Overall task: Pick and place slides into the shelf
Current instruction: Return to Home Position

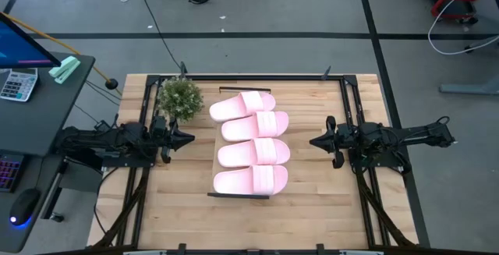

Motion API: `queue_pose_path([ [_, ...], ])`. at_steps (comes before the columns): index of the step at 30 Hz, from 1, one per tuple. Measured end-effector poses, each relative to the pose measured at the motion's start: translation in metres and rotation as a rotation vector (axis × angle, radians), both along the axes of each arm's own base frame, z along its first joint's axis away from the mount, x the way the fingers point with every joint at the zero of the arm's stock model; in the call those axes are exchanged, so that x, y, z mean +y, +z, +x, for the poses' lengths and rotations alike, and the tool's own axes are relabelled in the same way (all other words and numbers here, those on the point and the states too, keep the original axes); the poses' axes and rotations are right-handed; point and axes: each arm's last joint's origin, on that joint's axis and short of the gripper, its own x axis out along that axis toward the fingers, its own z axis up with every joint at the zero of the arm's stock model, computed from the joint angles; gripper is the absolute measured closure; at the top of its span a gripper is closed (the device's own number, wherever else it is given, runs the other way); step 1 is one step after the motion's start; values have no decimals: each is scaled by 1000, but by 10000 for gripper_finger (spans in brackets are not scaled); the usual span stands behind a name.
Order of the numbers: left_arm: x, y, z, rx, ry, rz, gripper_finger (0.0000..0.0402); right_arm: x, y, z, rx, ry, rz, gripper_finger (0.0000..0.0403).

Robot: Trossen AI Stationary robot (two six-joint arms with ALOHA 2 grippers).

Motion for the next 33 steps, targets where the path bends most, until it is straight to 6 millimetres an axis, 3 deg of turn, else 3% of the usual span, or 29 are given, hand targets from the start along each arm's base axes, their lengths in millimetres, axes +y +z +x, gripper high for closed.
queue_pose_path([
  [33,0,0,0,0,0,0,363,0,1,0,-2,0,0,386],
])
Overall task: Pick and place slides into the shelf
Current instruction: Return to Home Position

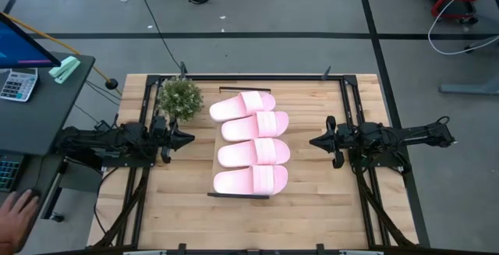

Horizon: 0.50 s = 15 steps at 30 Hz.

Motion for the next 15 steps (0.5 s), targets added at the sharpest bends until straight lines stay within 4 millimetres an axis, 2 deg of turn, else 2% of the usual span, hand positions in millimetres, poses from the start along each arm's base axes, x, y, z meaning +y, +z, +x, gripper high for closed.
queue_pose_path([
  [15,0,0,0,0,0,0,376,0,0,0,0,0,0,386],
])
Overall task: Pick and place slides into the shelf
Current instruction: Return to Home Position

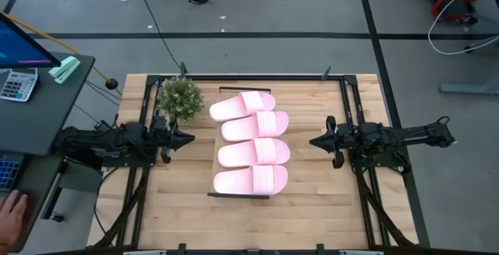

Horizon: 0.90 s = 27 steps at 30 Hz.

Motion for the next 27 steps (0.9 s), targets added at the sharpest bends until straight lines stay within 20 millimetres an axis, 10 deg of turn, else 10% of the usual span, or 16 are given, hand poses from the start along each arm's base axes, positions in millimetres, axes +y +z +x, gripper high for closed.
queue_pose_path([
  [27,0,0,0,0,0,0,373,0,0,0,0,0,0,386],
])
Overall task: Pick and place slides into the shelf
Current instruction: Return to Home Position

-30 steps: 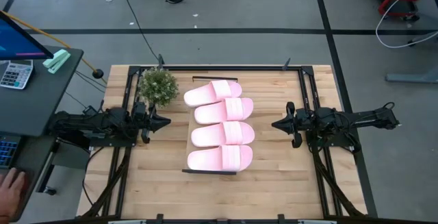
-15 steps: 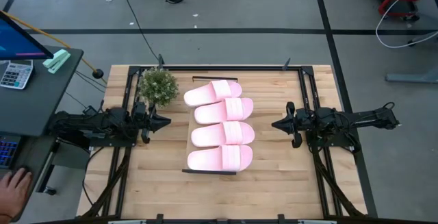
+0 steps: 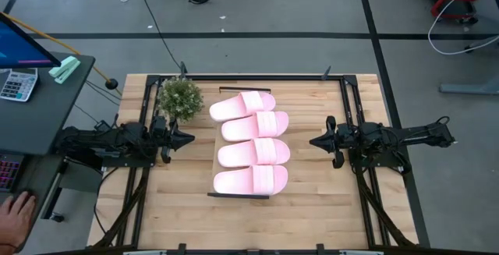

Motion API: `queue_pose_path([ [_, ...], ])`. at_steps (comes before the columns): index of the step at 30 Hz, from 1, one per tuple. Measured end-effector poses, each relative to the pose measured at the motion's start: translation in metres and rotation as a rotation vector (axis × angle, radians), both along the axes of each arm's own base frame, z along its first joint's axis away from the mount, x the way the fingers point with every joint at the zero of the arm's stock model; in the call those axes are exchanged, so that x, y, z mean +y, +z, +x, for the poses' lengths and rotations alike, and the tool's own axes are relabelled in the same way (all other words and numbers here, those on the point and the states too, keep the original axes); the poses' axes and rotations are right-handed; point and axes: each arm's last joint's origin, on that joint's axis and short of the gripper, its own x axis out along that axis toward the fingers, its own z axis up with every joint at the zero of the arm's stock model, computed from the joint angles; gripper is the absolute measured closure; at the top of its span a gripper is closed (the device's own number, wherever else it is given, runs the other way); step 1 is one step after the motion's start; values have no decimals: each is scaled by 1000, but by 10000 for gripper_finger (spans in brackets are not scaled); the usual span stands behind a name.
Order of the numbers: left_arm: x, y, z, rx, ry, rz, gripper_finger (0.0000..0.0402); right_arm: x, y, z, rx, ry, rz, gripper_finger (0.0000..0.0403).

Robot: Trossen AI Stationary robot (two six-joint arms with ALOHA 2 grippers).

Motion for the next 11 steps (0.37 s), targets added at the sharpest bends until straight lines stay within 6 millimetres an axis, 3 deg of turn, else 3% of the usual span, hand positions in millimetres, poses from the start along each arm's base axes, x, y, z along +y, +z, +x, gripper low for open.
queue_pose_path([
  [11,0,0,0,0,0,0,365,0,0,0,0,0,0,386],
])
